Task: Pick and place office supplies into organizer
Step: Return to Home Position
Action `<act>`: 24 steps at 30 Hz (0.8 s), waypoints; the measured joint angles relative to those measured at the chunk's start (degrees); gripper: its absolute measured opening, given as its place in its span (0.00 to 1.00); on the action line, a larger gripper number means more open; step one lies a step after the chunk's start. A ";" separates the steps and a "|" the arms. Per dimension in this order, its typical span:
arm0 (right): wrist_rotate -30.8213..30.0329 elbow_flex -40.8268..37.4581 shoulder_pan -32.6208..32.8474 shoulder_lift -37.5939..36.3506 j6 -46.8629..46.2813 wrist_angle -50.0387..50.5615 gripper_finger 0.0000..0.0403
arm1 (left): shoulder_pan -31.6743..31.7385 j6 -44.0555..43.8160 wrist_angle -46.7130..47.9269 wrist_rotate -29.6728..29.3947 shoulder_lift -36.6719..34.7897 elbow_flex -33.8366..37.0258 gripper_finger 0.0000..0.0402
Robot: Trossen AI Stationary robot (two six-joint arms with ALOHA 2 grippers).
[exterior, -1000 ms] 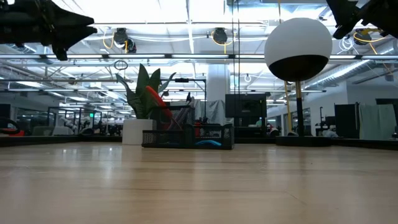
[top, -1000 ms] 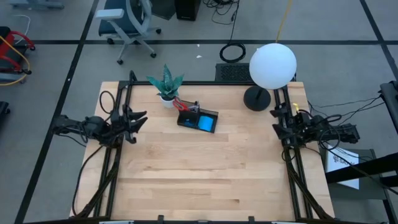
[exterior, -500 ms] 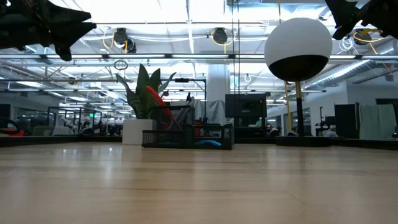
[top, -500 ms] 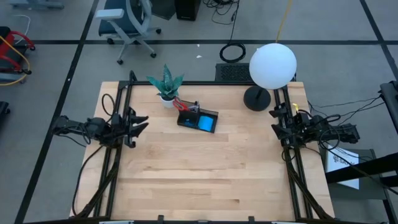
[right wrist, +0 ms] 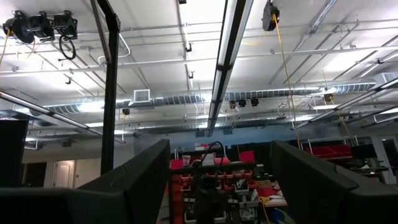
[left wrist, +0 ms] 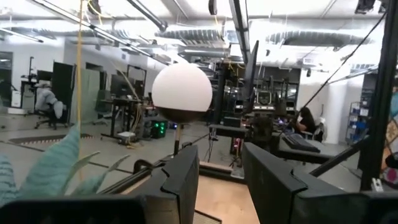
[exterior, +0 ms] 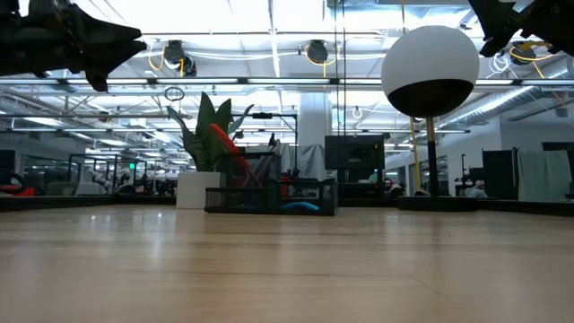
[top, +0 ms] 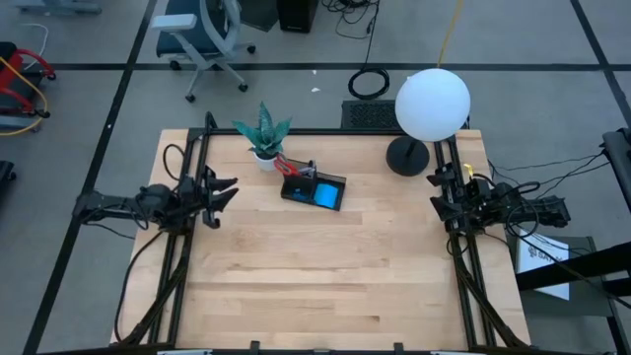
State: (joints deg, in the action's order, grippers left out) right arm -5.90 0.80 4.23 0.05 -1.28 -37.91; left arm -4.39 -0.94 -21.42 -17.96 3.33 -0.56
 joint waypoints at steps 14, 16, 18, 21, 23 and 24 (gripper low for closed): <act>0.08 0.00 0.00 0.00 -0.71 -0.01 0.67 | 3.30 1.44 3.22 11.21 0.02 0.00 0.33; 0.15 0.00 0.00 0.00 -1.01 0.11 0.67 | 3.01 2.06 3.34 14.48 0.02 0.00 0.33; 1.36 0.00 0.00 0.00 -0.98 0.85 0.67 | 2.71 2.72 3.80 15.96 -0.03 0.00 0.33; 3.54 0.00 0.00 0.00 -0.25 2.23 0.67 | 2.36 4.35 5.98 15.96 -0.09 -0.01 0.33; 4.38 0.00 0.00 0.01 0.58 3.52 0.67 | 2.34 5.85 8.37 15.71 -0.09 -0.02 0.33; 4.54 0.00 0.00 0.00 1.11 4.31 0.67 | 2.34 6.40 9.58 15.52 -0.09 -0.02 0.33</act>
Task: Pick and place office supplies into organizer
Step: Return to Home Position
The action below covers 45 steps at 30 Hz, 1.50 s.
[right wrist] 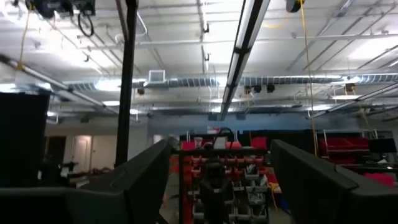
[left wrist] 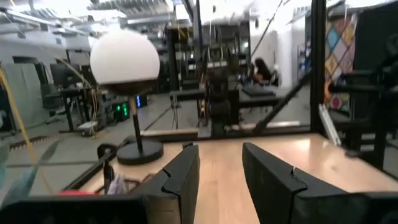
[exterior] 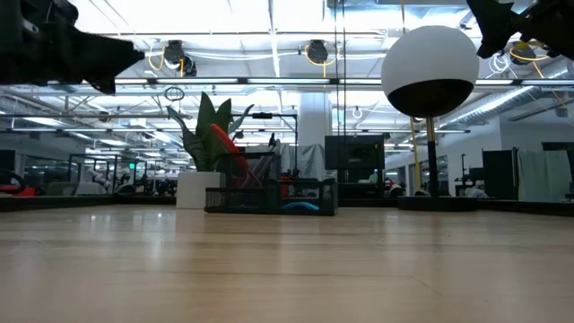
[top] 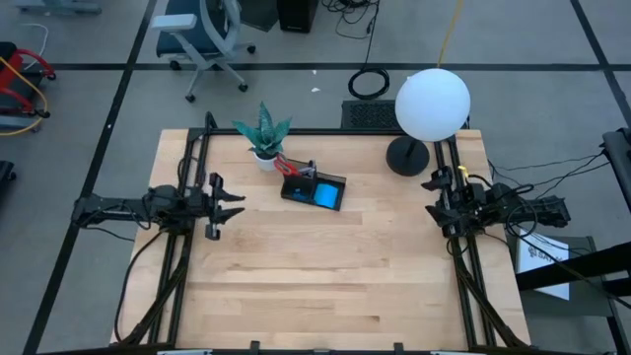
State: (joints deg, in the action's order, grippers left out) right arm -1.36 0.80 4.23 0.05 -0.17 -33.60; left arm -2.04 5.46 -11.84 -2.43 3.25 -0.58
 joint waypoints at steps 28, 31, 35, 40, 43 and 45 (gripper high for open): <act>-4.60 0.11 -0.02 0.15 10.10 31.20 0.67 | -0.02 1.76 10.36 -4.16 0.11 -0.13 0.33; -4.58 0.11 -0.02 0.48 10.08 31.38 0.67 | -0.02 1.54 10.41 -4.16 0.11 -0.13 0.33; -4.55 0.11 -0.02 1.25 10.10 31.52 0.67 | -0.02 0.96 10.45 -4.16 0.11 -0.13 0.33; -4.54 0.11 -0.02 2.41 10.10 31.64 0.67 | -0.02 0.89 10.47 -4.16 0.11 -0.13 0.33; -4.55 0.11 -0.02 2.59 10.10 31.68 0.67 | -0.02 0.94 10.47 -4.16 0.11 -0.13 0.33; -4.55 0.11 -0.02 2.59 10.10 31.68 0.67 | -0.02 1.62 10.43 -4.16 0.11 -0.13 0.33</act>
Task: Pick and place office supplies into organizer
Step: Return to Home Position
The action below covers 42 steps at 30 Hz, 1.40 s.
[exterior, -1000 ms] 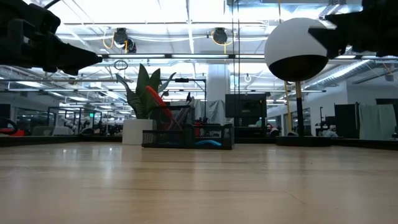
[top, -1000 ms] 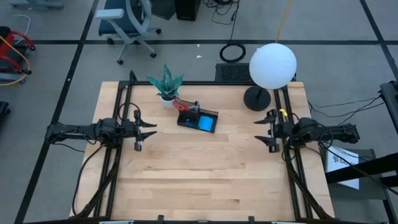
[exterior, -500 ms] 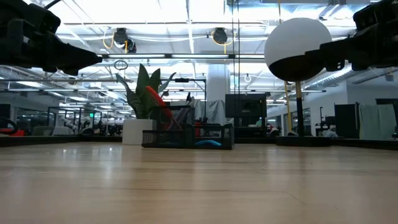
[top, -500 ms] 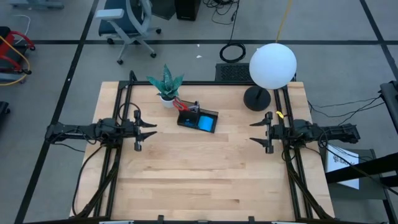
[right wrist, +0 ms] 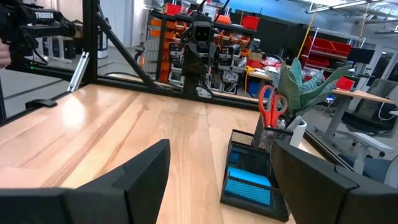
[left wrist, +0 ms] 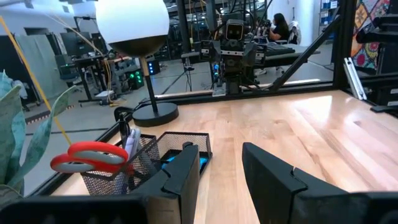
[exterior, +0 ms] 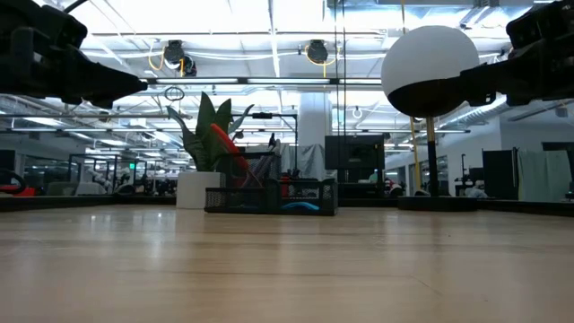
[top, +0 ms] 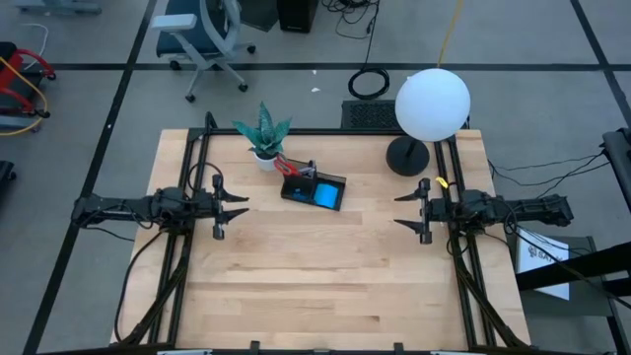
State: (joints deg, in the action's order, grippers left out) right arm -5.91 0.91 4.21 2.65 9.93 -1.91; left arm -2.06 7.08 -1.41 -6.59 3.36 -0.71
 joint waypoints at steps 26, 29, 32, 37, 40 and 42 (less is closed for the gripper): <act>0.00 0.00 0.00 -0.01 -3.23 -0.22 0.67 | 0.00 -1.63 -2.10 -0.02 0.00 0.17 0.33; 0.00 0.00 0.00 0.01 -3.23 -0.24 0.66 | 0.00 -1.60 -2.10 -0.02 0.01 0.17 0.33; 0.00 0.00 0.00 -0.01 -3.23 -0.24 0.67 | 0.00 -1.60 -2.12 -0.02 0.00 0.17 0.33; 0.00 0.00 0.00 0.00 -3.23 -0.26 0.67 | 0.00 -2.19 -2.14 -0.02 0.00 0.17 0.33; 0.00 0.00 0.00 0.01 -3.23 -0.26 0.67 | 0.00 -3.13 -2.16 0.00 0.00 0.17 0.33; 0.00 0.00 0.00 0.00 -3.23 -0.26 0.67 | 0.00 -3.17 -2.16 -0.02 0.00 0.17 0.33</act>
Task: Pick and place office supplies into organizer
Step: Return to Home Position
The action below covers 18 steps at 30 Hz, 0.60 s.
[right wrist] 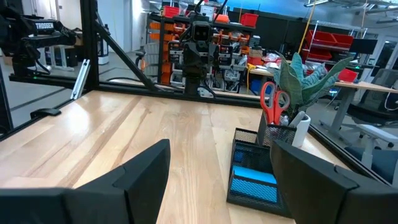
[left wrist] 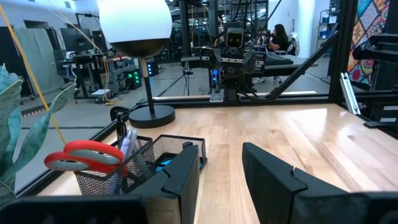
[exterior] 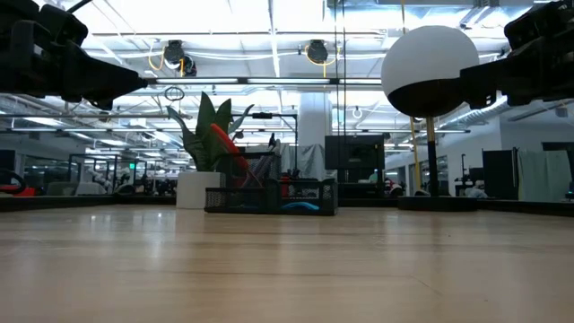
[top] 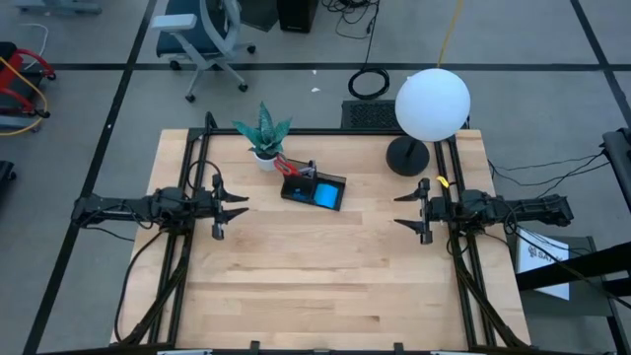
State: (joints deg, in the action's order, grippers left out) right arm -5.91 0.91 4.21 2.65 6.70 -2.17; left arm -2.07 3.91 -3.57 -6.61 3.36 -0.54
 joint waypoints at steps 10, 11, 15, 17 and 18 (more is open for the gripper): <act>0.00 0.00 0.00 0.01 0.00 0.00 0.67 | 0.00 -0.05 -0.02 0.02 0.00 -0.02 0.33; 0.00 0.00 0.00 0.00 0.00 0.00 0.67 | 0.00 -0.05 -0.02 0.01 0.00 -0.02 0.33; 0.00 0.00 0.00 -0.01 0.00 0.00 0.67 | 0.00 -0.08 -0.04 0.02 0.00 -0.02 0.33; 0.00 0.00 0.00 0.00 0.00 0.00 0.67 | 0.00 -0.07 -0.04 0.02 0.02 -0.02 0.33; 0.00 0.00 0.00 -0.01 0.00 0.00 0.67 | 0.02 -0.07 -0.04 0.02 0.00 -0.02 0.33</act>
State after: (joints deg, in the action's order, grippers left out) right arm -5.91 0.91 4.21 2.64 6.70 -2.17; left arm -2.05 3.84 -3.62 -6.59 3.36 -0.56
